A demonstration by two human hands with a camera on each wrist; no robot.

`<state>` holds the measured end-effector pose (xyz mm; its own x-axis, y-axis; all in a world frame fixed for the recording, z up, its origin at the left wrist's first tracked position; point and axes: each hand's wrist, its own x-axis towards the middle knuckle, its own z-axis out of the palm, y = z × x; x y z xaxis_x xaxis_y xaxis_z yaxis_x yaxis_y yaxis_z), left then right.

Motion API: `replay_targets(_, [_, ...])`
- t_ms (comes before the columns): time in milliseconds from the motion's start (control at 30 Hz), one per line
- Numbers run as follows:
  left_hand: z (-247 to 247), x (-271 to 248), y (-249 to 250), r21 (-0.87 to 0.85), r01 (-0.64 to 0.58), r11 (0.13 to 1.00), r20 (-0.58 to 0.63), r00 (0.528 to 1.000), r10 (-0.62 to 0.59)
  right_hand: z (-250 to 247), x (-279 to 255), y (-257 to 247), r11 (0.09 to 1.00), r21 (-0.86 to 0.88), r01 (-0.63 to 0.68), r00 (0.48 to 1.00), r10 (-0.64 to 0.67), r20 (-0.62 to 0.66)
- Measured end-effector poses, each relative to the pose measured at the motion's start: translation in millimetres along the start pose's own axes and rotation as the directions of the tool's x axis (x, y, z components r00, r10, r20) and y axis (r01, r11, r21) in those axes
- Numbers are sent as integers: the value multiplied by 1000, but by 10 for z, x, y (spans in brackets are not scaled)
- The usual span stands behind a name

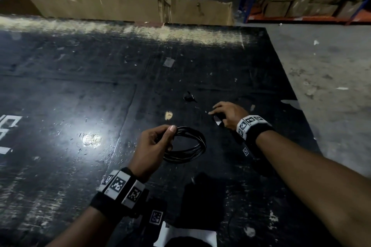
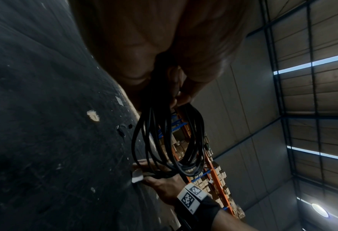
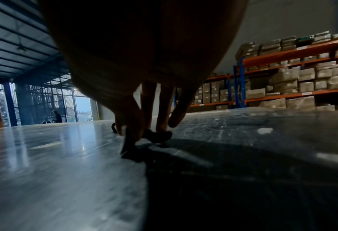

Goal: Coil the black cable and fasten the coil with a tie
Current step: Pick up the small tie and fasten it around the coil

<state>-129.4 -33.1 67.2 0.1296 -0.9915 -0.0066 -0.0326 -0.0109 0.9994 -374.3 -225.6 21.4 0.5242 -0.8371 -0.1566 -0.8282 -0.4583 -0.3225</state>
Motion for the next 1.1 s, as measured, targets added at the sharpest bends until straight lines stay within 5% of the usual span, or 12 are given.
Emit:
replay_targets(100, [23,-10,34,0,-29,1000,-26,999,29,64,39,-66,995,74,-61,997,65,-47])
replay_targets(233, [29,-9,79,42,-107,993,-112,987,111,37,-83,-216,898,428,-102,939,229,-258])
replay_targets(333, [18,1,100,76,-181,981,-124,974,189,-118,-388,-463,686,727,38,901,292,-322])
replay_targets(433, [20,0,122,100,-240,966,-124,960,251,-226,-799,-739,427,900,84,894,367,-257])
replay_targets(667, [78,-49,208,95,-296,951,-192,932,309,-142,-1445,-1454,143,986,86,906,401,-137])
replay_targets(933, [196,-200,312,224,-439,870,-133,871,474,-44,-1368,-1947,-227,974,-12,791,593,148])
replay_targets(1100, [195,-285,277,243,-463,852,-98,862,497,-104,-1318,-2064,-434,898,68,791,572,216])
